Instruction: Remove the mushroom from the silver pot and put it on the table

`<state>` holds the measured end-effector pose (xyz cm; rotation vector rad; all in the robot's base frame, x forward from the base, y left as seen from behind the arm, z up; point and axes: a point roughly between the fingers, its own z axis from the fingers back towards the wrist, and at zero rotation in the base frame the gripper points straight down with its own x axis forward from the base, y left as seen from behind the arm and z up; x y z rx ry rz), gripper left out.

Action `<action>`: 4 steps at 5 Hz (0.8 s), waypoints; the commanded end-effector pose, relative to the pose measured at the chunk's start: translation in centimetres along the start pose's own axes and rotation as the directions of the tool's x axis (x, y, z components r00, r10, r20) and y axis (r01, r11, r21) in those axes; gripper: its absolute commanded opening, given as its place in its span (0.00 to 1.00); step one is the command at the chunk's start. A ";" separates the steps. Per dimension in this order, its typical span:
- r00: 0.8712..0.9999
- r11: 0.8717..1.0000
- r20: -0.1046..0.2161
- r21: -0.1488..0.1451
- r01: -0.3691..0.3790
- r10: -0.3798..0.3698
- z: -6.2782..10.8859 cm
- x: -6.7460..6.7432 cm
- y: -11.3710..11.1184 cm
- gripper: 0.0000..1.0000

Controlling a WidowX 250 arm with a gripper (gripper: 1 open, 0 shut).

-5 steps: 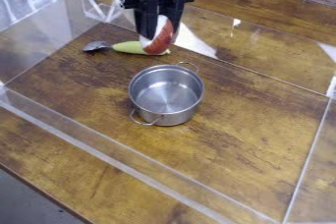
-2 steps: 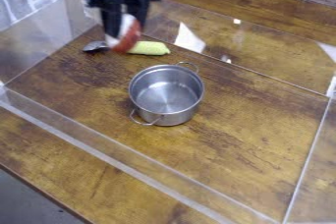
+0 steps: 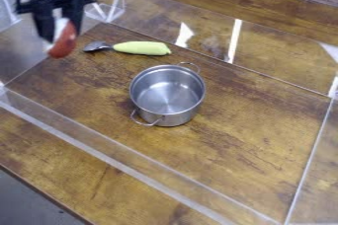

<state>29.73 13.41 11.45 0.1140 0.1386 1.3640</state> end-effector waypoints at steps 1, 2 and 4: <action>0.998 0.999 0.049 -0.045 0.031 -0.029 1.2 1.1 0.9 0.00; 0.998 0.999 0.043 -0.028 0.046 -0.045 -0.4 0.9 0.8 0.00; 0.995 0.996 0.032 0.003 0.094 -0.094 -4.2 0.8 0.4 0.00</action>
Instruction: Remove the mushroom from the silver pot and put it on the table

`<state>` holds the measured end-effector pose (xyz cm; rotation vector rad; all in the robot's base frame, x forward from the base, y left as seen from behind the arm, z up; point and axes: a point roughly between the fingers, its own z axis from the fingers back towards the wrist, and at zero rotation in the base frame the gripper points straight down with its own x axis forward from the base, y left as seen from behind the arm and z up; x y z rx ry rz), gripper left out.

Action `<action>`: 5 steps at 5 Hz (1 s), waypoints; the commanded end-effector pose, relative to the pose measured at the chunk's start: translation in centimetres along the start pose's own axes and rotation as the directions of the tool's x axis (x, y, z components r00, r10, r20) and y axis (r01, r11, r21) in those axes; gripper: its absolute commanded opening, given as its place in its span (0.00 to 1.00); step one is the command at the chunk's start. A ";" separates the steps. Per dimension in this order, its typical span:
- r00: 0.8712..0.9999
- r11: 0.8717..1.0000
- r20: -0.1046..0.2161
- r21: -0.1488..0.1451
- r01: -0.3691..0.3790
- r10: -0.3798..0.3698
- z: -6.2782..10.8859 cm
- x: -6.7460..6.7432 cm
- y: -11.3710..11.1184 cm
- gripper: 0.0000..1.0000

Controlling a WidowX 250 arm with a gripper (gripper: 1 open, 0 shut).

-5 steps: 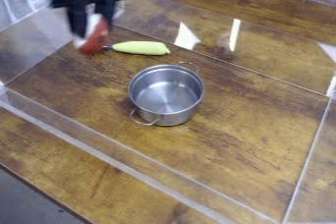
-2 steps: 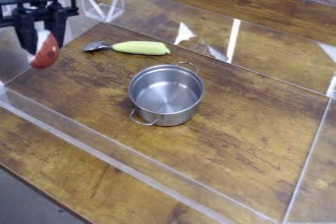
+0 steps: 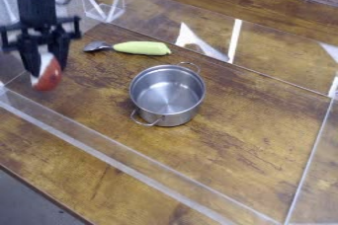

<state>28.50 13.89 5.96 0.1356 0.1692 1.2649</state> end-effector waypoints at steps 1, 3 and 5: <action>1.000 1.000 0.025 -0.030 -0.006 0.007 -0.4 0.7 -0.2 0.00; 0.997 0.996 -0.002 -0.039 0.076 -0.077 -1.8 1.3 -1.9 0.00; 0.976 0.976 -0.041 -0.057 0.212 -0.214 -1.5 1.8 -3.8 1.00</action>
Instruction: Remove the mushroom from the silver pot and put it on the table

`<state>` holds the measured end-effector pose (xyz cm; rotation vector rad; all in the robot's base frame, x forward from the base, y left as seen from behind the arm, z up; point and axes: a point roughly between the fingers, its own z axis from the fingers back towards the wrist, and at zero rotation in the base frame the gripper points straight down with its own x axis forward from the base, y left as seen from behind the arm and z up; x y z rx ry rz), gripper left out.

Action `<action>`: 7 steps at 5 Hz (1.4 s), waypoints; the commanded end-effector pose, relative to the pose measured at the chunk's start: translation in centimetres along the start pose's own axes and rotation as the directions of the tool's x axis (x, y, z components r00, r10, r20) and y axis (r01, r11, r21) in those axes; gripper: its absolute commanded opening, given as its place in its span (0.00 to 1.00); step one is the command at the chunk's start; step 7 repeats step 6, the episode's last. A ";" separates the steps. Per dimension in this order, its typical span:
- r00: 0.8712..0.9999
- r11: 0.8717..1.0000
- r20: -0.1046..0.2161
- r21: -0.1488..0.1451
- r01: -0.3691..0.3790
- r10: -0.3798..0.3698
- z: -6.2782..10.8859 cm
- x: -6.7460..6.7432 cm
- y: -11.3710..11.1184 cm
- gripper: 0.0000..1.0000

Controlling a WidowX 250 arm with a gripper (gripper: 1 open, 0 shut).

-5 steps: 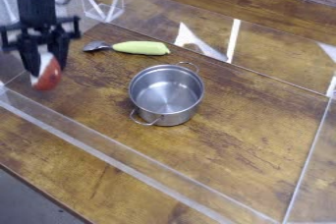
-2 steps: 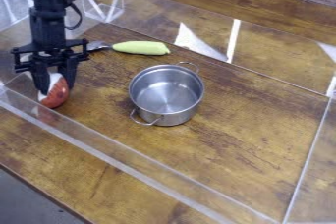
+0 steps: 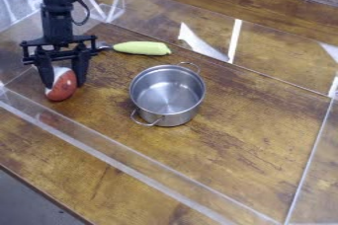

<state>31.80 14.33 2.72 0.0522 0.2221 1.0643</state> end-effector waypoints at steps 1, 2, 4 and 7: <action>1.000 0.999 -0.001 -0.043 0.012 -0.012 1.5 0.8 0.1 1.00; 1.000 0.998 -0.021 -0.059 -0.008 0.007 1.8 1.3 0.7 1.00; 0.998 0.997 -0.043 -0.072 0.040 -0.043 2.2 -0.3 1.6 1.00; 0.997 0.994 -0.073 -0.108 0.028 -0.036 3.6 -1.5 1.1 1.00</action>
